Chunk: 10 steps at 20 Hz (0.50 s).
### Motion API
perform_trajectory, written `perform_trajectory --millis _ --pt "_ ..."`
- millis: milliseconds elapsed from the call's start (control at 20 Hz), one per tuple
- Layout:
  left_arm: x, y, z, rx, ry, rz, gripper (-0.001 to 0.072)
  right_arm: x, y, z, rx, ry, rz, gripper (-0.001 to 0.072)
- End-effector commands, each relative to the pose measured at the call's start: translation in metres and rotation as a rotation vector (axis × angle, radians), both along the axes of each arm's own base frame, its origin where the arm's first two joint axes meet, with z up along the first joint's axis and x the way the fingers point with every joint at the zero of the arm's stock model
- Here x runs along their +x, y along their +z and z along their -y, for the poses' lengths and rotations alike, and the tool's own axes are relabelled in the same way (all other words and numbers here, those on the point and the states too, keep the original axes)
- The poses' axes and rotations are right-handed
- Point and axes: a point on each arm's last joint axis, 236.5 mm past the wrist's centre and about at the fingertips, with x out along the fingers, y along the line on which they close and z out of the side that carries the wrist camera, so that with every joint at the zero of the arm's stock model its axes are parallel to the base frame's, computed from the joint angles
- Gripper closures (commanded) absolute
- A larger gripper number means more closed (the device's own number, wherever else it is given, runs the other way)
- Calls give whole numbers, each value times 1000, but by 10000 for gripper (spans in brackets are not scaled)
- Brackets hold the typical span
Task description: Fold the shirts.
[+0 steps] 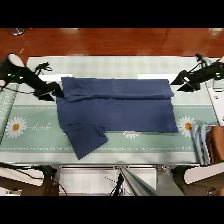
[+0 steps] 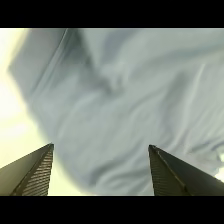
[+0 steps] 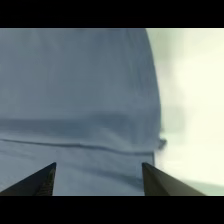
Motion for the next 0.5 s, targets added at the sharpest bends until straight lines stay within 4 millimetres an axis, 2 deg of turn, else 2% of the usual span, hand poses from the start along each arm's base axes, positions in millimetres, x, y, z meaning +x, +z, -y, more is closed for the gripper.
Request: perform_trajectory --millis 0,100,200,250,350,450 --pt "-46 7 -27 12 87 -5 -2 -21 37 25 -57 -80 139 89" --pt "-86 -5 -41 11 187 -4 -1 -50 35 27 -53 -184 198 89" --pt "-115 -16 -41 -49 306 15 -1 -87 22 9 -18 -233 230 89" --pt "-122 -19 -36 -102 375 35 -1 -103 15 -1 0 -244 237 90" --pt "-123 -21 -20 -215 471 84 -1 -132 2 -19 28 -273 229 89" --pt "-121 -19 1 -317 495 106 0 -144 -2 -35 74 -302 235 89"
